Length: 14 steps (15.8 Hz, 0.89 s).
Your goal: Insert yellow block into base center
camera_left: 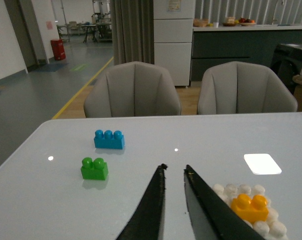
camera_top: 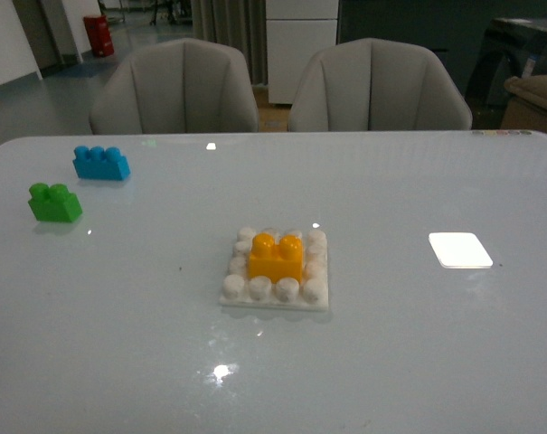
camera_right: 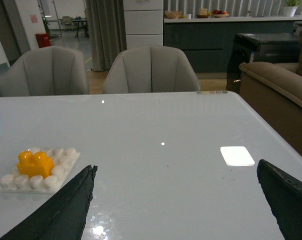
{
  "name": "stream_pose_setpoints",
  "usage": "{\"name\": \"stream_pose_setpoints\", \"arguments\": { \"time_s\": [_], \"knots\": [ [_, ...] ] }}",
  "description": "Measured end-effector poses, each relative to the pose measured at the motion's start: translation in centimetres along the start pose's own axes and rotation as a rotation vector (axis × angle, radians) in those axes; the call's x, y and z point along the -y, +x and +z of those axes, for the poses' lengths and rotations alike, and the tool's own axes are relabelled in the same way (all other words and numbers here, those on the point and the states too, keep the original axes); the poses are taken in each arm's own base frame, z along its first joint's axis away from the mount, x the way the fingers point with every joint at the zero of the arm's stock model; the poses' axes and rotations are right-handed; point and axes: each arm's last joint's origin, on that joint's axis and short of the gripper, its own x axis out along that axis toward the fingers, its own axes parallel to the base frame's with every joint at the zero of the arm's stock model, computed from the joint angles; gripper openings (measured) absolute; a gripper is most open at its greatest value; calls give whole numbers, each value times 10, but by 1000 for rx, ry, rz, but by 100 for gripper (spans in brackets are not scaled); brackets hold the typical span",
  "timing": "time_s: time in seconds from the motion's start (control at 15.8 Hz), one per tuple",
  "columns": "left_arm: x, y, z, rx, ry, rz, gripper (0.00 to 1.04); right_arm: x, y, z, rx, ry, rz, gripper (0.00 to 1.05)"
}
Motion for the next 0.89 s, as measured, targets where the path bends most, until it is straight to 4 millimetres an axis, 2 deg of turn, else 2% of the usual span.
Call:
{"name": "stream_pose_setpoints", "arguments": {
  "time_s": [0.06, 0.13, 0.19, 0.63, 0.89],
  "knots": [
    [-6, -3, -9, -10, 4, -2, 7, 0, 0, 0, 0, 0, 0, 98],
    [-11, -7, -22, -40, 12, -2, 2, 0, 0, 0, 0, 0, 0, 98],
    [-16, -11, -30, -50, 14, -1, 2, 0, 0, 0, 0, 0, 0, 98],
    [-43, -31, -51, -27, 9, 4, 2, 0, 0, 0, 0, 0, 0, 98],
    [-43, -37, -58, -27, 8, -8, 2, 0, 0, 0, 0, 0, 0, 98]
  ]
}}
